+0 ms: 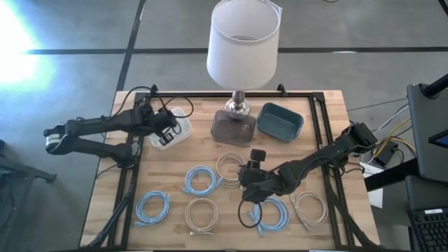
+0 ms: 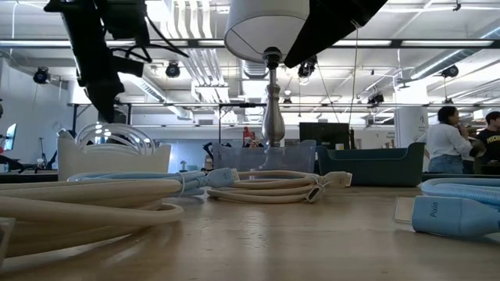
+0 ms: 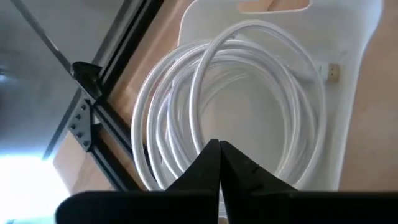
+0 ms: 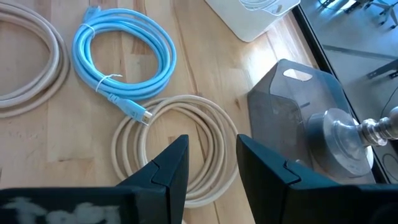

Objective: Sort HDMI cables
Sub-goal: Put the white HDMI cable into the white bin, then put the top left brown HDMI cable into the black bin

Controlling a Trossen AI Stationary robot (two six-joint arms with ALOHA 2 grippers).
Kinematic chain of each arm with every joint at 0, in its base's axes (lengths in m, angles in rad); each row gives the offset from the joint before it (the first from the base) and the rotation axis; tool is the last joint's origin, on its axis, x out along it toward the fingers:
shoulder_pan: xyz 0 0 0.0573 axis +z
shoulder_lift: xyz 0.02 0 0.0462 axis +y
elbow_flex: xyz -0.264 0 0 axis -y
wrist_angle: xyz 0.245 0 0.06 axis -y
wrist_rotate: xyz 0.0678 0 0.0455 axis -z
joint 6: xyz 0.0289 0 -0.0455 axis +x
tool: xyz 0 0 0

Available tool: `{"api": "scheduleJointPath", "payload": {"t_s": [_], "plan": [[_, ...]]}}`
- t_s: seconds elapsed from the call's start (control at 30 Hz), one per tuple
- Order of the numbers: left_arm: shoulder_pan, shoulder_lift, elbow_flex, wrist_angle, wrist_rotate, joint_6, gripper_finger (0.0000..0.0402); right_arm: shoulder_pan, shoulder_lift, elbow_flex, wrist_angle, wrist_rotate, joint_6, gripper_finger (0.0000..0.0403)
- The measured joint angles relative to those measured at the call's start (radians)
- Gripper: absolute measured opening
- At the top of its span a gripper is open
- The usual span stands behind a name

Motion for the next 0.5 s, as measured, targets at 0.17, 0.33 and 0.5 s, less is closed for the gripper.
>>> {"api": "scheduleJointPath", "payload": {"t_s": [0.17, 0.33, 0.5], "plan": [[-0.001, -0.001, 0.051, 0.022, 0.109, -0.025, 0.0010, 0.000, 0.000, 0.000, 0.006, -0.002, 0.006, 0.0128], [-0.007, -0.013, 0.104, 0.153, 0.255, 0.033, 0.0009, -0.001, 0.000, -0.004, 0.007, -0.016, 0.064, 0.0128], [-0.008, -0.016, 0.104, 0.336, 0.389, 0.185, 0.0011, -0.013, 0.000, -0.028, 0.065, -0.194, 0.070, 0.0128]]}}
